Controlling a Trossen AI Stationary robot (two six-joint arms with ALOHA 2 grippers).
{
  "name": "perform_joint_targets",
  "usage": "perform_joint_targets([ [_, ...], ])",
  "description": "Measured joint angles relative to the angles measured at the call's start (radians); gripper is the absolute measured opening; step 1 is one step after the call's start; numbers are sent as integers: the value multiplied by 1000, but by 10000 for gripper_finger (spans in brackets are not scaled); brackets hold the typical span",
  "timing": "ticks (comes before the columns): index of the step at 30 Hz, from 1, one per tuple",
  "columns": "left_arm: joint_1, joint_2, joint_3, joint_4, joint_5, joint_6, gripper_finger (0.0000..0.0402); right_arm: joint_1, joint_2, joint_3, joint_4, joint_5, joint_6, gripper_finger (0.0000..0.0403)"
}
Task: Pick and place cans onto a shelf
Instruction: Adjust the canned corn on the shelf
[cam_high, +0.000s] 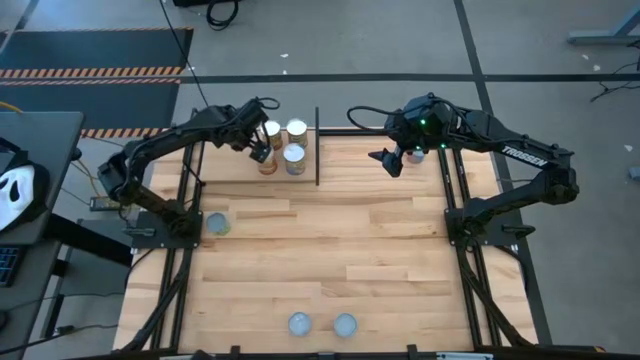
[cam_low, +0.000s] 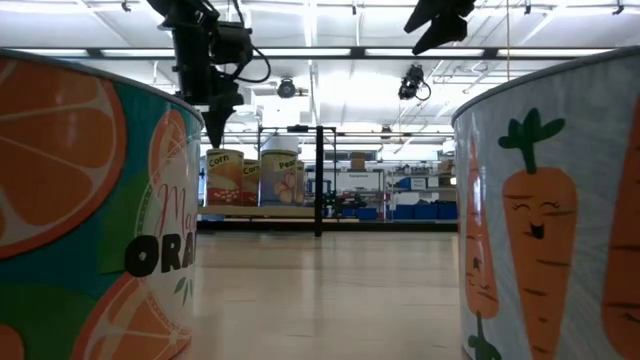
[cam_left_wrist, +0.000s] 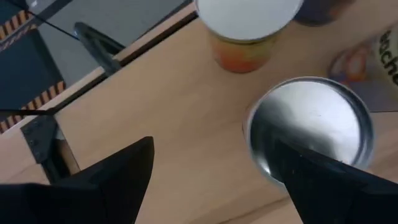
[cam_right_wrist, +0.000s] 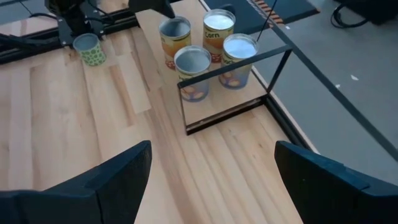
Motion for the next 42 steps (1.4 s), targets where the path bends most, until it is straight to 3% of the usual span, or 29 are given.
perform_joint_targets([
  [11,-25,63,5,25,15,6,336,1,0,0,0,-1,37,348],
  [42,-24,60,39,-12,20,9,336,0,-13,0,-5,7,-8,348],
])
